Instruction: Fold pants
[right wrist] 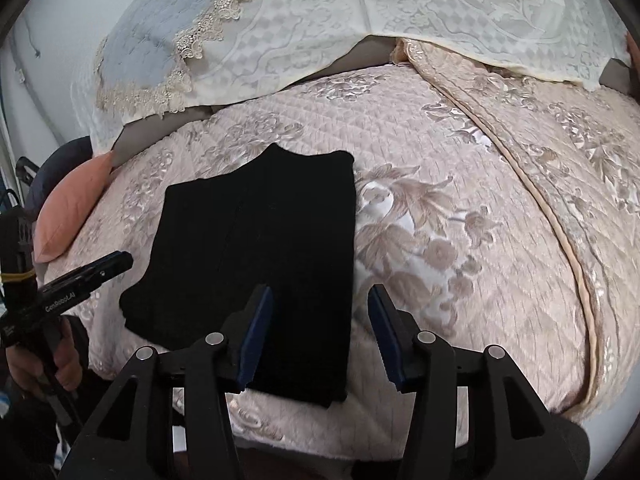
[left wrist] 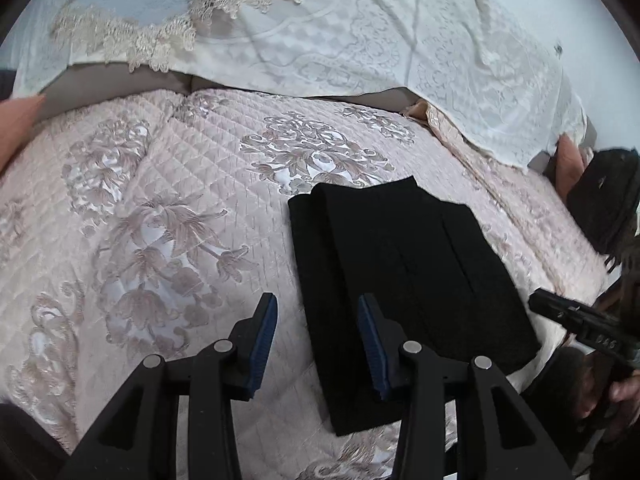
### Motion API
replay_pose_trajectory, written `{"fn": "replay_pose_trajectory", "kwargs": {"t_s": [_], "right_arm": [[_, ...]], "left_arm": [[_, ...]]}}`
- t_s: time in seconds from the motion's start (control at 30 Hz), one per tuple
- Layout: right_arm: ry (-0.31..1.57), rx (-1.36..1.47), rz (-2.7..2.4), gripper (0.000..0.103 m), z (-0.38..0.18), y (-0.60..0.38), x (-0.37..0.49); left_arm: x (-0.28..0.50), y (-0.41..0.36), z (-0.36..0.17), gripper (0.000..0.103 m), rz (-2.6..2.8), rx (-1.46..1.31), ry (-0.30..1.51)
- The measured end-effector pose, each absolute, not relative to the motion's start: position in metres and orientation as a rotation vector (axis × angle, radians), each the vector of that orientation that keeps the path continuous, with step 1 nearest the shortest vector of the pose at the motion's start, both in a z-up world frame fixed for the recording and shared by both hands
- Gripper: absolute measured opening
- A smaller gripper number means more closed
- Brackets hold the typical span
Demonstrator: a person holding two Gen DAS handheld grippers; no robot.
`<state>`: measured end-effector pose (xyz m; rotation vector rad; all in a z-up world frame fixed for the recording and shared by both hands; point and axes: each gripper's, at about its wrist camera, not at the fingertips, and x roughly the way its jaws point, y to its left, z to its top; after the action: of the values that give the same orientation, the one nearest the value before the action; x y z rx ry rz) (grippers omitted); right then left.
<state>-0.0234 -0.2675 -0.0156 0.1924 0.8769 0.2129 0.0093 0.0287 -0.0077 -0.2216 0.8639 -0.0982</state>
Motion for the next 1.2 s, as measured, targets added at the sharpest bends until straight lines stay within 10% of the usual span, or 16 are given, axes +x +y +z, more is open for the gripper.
{"fn": "replay_pose_trajectory", "kwargs": {"t_s": [0.7,1.03,1.2], "right_arm": [[0.963,0.374,0.383,0.052,-0.049,-0.28,0.042],[0.995,0.361,0.419,0.05,-0.05,-0.268,0.034],[0.999,0.389,0.377,0.025,-0.052,-0.27,0.042]], "left_arm": [[0.061,0.029,-0.045,0.066,-0.173,-0.407,0.911],[0.046,0.022,-0.045,0.06,-0.171,-0.405,0.934],[0.059,0.02,-0.044,0.044,-0.158,-0.416,0.957]]}}
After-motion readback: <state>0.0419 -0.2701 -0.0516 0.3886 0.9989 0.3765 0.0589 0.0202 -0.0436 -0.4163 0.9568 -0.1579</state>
